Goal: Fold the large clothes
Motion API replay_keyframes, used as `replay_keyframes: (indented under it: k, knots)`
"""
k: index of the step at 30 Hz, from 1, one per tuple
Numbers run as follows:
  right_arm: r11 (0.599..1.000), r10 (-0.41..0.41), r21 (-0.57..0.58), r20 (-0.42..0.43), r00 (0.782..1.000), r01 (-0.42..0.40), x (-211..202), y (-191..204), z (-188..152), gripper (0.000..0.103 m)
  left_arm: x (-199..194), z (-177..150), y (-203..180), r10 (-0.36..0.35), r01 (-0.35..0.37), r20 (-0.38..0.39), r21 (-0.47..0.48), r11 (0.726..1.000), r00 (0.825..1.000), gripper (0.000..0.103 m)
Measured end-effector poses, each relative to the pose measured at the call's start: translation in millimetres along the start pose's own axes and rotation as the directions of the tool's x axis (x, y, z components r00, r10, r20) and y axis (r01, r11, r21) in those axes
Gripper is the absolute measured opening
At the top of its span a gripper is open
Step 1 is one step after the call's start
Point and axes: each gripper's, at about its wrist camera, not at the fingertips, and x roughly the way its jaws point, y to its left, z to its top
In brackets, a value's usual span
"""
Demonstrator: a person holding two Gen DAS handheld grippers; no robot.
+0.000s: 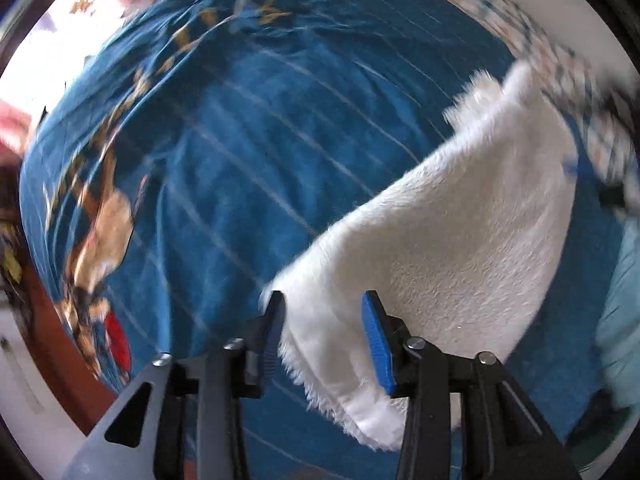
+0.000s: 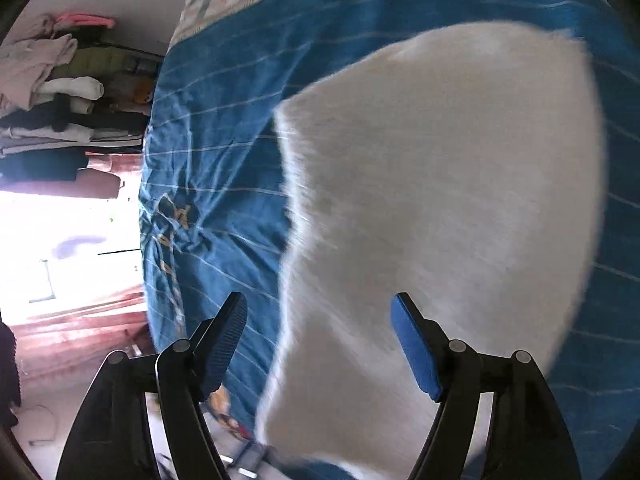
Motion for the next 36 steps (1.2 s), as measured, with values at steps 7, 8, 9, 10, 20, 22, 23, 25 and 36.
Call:
replay_keyframes:
  k: [7, 8, 9, 10, 20, 22, 23, 25, 36]
  knots:
    - [0.981, -0.1, 0.164, -0.042, 0.994, 0.105, -23.5, -104.8, -99.6, 0.076, 27.6, 13.9, 36.1, -0.182, 0.172, -0.063, -0.13, 0.976, 0.981, 0.053]
    - [0.977, -0.092, 0.189, -0.055, 0.994, 0.1, -20.8, -117.1, -108.9, 0.076, 35.9, 17.6, 31.8, -0.192, 0.184, -0.068, -0.108, 0.977, 0.979, 0.053]
    - [0.969, -0.074, 0.23, -0.084, 0.994, 0.092, -11.5, -134.9, -129.9, 0.076, 40.8, 19.4, 27.5, -0.199, 0.192, -0.078, -0.088, 0.978, 0.977, 0.053]
    - [0.961, -0.064, 0.261, -0.104, 0.993, 0.089, -0.9, -148.7, -142.7, 0.076, 49.5, 21.3, 19.2, -0.174, 0.169, -0.097, -0.055, 0.984, 0.98, 0.053]
    - [0.934, 0.08, 0.355, -0.063, 0.995, -0.053, 61.3, -169.5, -214.6, 0.013, 57.0, 4.6, -2.4, -0.04, 0.038, 0.017, 0.116, 0.993, 0.999, 0.017]
    - [0.929, 0.068, 0.369, -0.057, 0.996, -0.042, 54.4, -167.0, -220.2, 0.012, 43.7, -13.7, 0.9, -0.022, 0.02, 0.014, 0.143, 0.99, 1.0, 0.017]
    - [0.919, 0.07, 0.392, -0.06, 0.996, -0.041, 46.1, -170.1, -225.4, 0.012, 38.8, -24.5, 1.6, -0.009, 0.008, 0.007, 0.161, 0.987, 1.0, 0.017]
    - [0.929, 0.03, 0.37, -0.098, 0.995, 0.009, 39.5, -168.6, -236.0, 0.011, 38.6, -39.3, 5.1, 0.014, -0.01, -0.02, 0.179, 0.984, 1.0, 0.017]
    - [0.973, 0.015, 0.231, -0.02, 1.0, -0.01, -12.5, -207.9, -149.1, 0.071, 9.1, -15.7, 31.1, 0.046, -0.047, 0.032, 0.038, 0.998, 0.998, 0.05]
